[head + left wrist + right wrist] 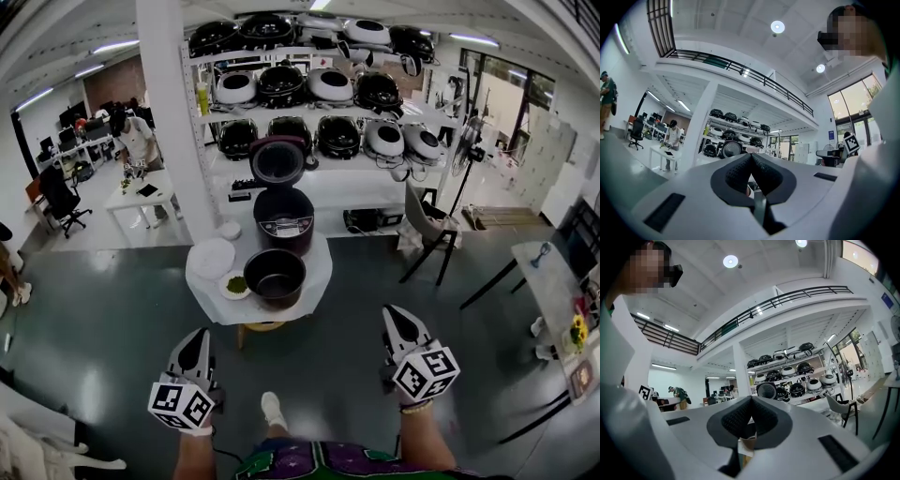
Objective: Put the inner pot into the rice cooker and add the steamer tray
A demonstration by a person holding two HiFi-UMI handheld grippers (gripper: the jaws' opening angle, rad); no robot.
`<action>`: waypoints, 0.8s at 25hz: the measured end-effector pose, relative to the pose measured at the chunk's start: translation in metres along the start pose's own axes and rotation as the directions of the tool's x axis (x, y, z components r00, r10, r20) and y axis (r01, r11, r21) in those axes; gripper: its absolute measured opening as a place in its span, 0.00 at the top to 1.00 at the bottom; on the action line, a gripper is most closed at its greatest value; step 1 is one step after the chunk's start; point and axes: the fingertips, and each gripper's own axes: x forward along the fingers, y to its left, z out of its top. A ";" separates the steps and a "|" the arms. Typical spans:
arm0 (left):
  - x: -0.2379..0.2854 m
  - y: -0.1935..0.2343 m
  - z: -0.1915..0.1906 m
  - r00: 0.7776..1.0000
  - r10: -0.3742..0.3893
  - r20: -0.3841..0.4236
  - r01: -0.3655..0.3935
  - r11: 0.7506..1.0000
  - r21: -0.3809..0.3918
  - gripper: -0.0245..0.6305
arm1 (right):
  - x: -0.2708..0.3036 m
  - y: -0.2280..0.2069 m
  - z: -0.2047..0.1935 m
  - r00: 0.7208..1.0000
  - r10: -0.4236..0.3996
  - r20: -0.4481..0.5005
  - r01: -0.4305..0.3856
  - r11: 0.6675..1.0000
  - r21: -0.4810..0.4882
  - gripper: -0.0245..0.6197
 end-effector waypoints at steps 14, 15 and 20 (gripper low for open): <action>0.147 0.117 0.040 1.000 -0.013 0.010 0.013 1.000 0.002 0.93 | 0.189 -0.012 0.030 1.000 -0.022 -0.015 0.022 0.999 -0.045 0.95; 0.157 0.125 0.044 1.000 -0.017 0.010 0.017 1.000 0.006 0.93 | 0.201 -0.011 0.031 1.000 -0.025 -0.014 0.024 0.999 -0.044 0.95; 0.198 0.160 0.056 0.999 -0.035 0.008 0.035 0.999 0.011 0.93 | 0.252 -0.008 0.035 0.999 -0.041 -0.005 0.040 0.998 -0.046 0.95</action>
